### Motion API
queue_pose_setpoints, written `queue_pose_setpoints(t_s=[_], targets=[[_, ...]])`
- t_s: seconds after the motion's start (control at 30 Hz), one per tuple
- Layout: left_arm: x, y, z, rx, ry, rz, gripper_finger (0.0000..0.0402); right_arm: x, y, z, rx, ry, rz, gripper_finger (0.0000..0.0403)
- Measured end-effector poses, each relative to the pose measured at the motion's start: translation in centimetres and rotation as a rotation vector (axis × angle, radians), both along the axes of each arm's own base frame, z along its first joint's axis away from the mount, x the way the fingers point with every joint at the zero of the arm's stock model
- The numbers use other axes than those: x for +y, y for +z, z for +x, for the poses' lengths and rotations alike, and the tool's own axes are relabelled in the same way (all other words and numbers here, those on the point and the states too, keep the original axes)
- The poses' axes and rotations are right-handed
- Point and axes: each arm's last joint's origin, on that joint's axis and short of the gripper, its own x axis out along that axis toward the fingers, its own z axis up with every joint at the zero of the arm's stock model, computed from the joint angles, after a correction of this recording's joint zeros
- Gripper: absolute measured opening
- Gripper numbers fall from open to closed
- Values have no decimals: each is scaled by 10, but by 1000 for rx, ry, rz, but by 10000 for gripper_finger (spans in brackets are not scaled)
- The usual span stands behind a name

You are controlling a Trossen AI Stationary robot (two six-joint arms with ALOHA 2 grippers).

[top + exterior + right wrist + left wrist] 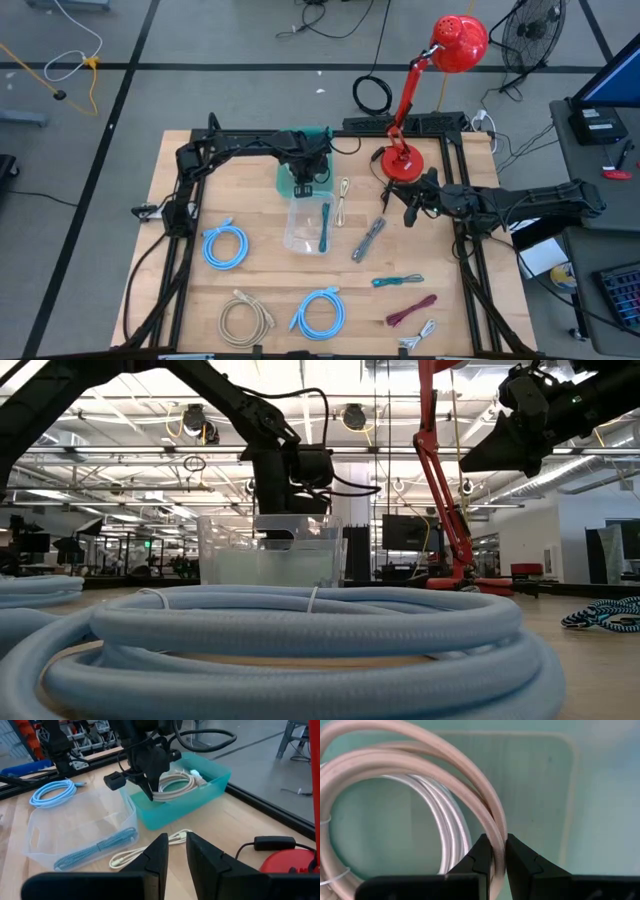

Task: Pick & Place USB Port
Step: Put the top brown rolled USB cable into the blue bin, then put the white black tied USB cable into the transparent bin

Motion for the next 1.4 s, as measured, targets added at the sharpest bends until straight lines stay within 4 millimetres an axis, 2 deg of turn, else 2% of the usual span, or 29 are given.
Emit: queue_pose_setpoints(t_s=[0.13, 0.37, 0.53, 0.67, 0.87, 1.2, 1.3, 1.4], targets=[[2, 1, 1, -15, 30, 21, 40, 0, 0, 0, -1, 0, 0, 59], [2, 1, 1, -10, 38, 31, 146, 0, 0, 0, 0, 1, -3, 59], [3, 2, 0, 14, 51, 58, 163, 0, 0, 0, 0, 1, -3, 59], [0, 11, 3, 13, 37, 35, 147, 0, 0, 0, 0, 1, -3, 59], [-11, 21, 10, 0, 1, 18, 92, 0, 0, 0, 0, 1, -3, 59], [-27, 26, 13, 37, -25, 70, 18, 0, 0, 0, 1, 1, -3, 59], [-28, 36, 10, 38, -17, 108, 4, 0, 0, 0, 1, 1, -3, 59], [-29, 52, 5, 1, -6, 127, 10, 0, 0, 0, 1, 1, -3, 59]])
